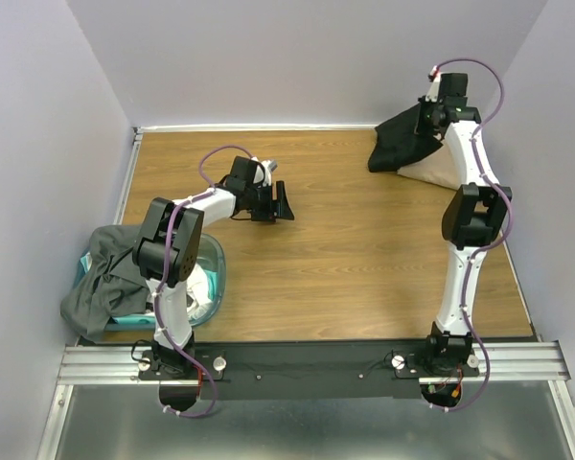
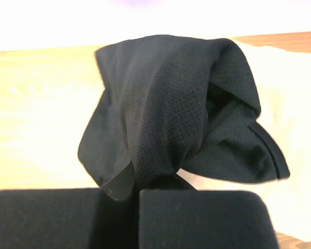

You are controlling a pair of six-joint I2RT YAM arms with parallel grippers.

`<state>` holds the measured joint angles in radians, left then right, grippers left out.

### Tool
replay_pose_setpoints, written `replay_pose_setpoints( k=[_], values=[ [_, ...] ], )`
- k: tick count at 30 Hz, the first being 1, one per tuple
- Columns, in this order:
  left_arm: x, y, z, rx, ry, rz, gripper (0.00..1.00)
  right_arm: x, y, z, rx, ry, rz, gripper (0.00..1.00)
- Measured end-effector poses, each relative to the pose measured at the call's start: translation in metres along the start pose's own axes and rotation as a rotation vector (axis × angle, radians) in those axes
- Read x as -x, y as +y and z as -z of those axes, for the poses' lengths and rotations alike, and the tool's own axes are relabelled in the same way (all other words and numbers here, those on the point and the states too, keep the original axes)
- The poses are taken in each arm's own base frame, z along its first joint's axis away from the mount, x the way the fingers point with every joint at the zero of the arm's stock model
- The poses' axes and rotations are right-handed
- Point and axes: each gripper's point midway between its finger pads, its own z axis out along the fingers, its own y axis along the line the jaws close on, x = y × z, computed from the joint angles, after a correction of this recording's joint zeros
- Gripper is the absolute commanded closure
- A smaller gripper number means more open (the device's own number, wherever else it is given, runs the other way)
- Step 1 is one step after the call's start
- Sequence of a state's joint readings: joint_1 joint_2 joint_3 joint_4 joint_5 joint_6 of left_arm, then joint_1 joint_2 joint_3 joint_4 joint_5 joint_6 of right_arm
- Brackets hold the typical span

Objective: Fold and stack the t-shirts
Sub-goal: Neatly place the folded tshirt to the corner

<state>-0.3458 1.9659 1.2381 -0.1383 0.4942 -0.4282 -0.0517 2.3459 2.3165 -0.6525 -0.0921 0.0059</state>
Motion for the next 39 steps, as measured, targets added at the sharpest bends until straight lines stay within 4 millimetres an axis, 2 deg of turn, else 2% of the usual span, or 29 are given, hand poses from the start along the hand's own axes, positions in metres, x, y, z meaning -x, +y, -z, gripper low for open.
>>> replay_pose_setpoints(
  k=[4,14,20,28,39],
  values=[
    [-0.001,0.000,0.000,0.000,0.000,0.000,0.24,0.007,-0.013,0.004,-0.016,-0.017,-0.011,1.00],
    [-0.004,0.001,0.002,0.001,-0.001,0.002,0.24,-0.003,-0.036,0.009,-0.023,0.021,-0.038,1.00],
    [-0.004,0.001,0.003,0.001,-0.004,0.004,0.24,-0.001,-0.053,0.016,-0.020,0.014,-0.063,1.00],
    [-0.005,0.001,0.003,-0.001,-0.007,0.005,0.24,0.008,-0.066,0.025,-0.012,-0.012,-0.099,1.00],
    [-0.008,0.001,0.004,0.001,-0.004,0.010,0.24,0.007,-0.089,0.030,-0.024,-0.018,-0.136,1.00]
  ],
)
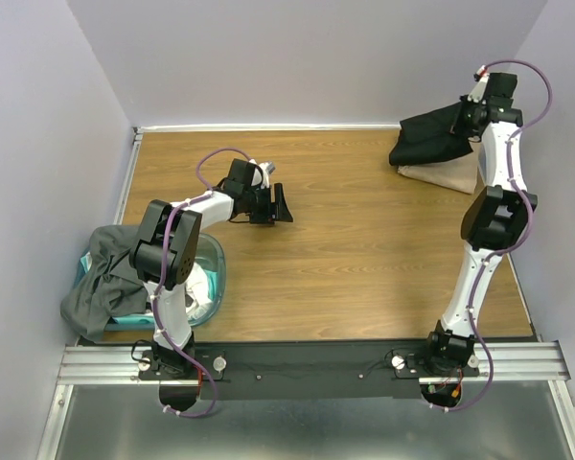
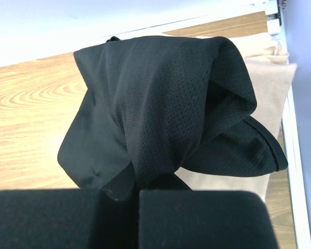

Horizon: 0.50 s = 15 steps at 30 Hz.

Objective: Fold and stack the t-shirts
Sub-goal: Neatly place the folded tshirt to the corner

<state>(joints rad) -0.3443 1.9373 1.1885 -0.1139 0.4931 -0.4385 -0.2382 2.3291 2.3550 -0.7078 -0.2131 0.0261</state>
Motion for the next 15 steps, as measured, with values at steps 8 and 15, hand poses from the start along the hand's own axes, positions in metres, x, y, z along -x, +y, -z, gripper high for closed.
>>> replay_pose_setpoints(
  k=[8,15],
  values=[
    [0.000,0.000,0.000,0.001,0.000,-0.001,0.24,0.001,-0.015,0.003,-0.013,-0.004,-0.016,1.00],
    [-0.001,-0.001,0.000,0.006,0.003,-0.002,0.24,0.001,-0.023,0.004,-0.034,-0.005,-0.022,0.85]
  ],
)
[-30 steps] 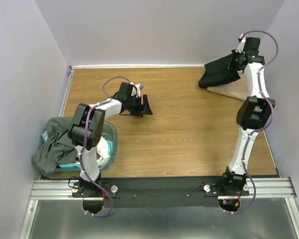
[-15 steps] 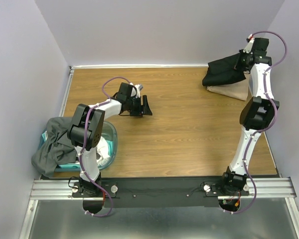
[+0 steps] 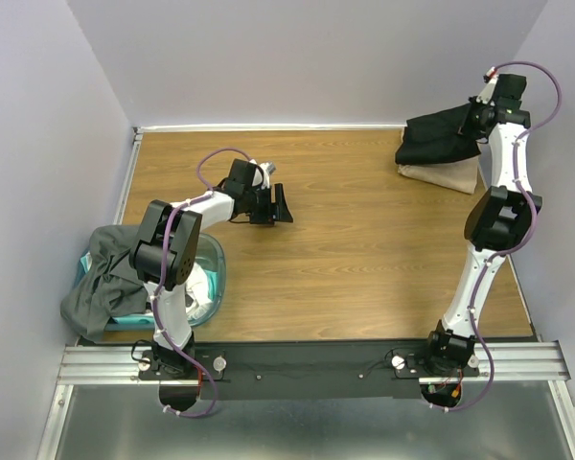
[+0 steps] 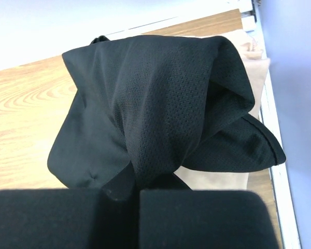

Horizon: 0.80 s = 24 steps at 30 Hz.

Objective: Fold and stack the t-shirts
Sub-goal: Neatly place the folded tshirt to the corner, then reset both grippers

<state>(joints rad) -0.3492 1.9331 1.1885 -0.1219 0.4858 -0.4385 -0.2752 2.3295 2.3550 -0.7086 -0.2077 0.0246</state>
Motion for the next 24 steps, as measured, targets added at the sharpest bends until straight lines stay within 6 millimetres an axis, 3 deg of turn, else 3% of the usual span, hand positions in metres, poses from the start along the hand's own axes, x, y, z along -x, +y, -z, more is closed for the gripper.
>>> replay_pose_setpoints(
  k=[1,3,4,11,18,24],
  values=[
    [0.000,0.000,0.000,0.000,0.000,0.000,0.24,0.000,-0.002,0.000,-0.009,0.000,0.000,0.66],
    [-0.001,-0.001,0.000,0.003,0.001,-0.001,0.23,0.000,-0.005,0.000,-0.028,-0.001,0.000,0.05],
    [-0.001,-0.001,0.000,0.005,0.004,-0.001,0.24,0.000,-0.008,0.000,-0.046,-0.001,0.004,0.00],
    [-0.009,-0.004,0.005,0.019,0.017,-0.009,0.23,-0.002,-0.032,0.000,-0.175,-0.006,0.007,0.00],
    [-0.009,-0.015,0.012,0.007,0.002,-0.034,0.23,-0.046,-0.040,-0.008,-0.198,0.086,0.017,0.00],
    [0.001,-0.027,0.024,-0.012,-0.055,-0.066,0.23,-0.066,-0.032,0.018,-0.180,0.111,0.023,0.00]
  ],
)
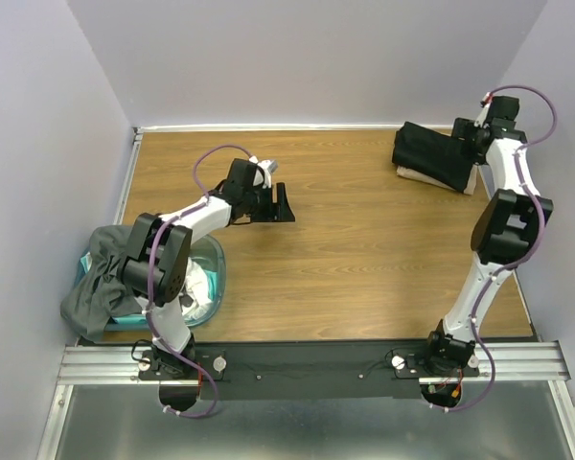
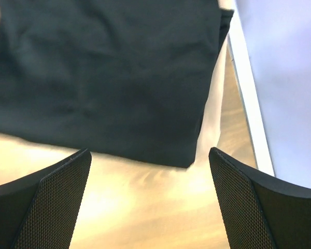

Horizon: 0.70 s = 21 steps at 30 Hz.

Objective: Fold and stack the t-shirts
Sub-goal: Reset both grippers

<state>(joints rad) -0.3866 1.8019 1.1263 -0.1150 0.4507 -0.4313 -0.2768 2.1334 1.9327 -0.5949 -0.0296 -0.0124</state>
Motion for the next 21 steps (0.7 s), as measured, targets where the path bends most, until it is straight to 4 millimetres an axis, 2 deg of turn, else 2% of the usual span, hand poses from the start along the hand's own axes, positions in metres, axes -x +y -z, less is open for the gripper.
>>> replay_pose_setpoints(
  k=[7,11,15,21],
  values=[
    [0.018,-0.013,0.020,-0.009,-0.102,-0.032,0.23,-0.003,0.029,0.053,0.103,-0.069,-0.008,0.00],
    [0.025,-0.017,0.033,0.004,-0.168,-0.038,0.23,-0.020,0.067,0.077,0.211,-0.072,-0.011,0.00],
    [0.032,-0.025,0.052,0.015,-0.250,-0.044,0.23,-0.053,0.110,0.098,0.333,-0.032,-0.021,0.00],
    [0.045,-0.036,0.087,0.035,-0.393,-0.052,0.23,-0.116,0.176,0.131,0.497,0.064,-0.011,0.00]
  ],
)
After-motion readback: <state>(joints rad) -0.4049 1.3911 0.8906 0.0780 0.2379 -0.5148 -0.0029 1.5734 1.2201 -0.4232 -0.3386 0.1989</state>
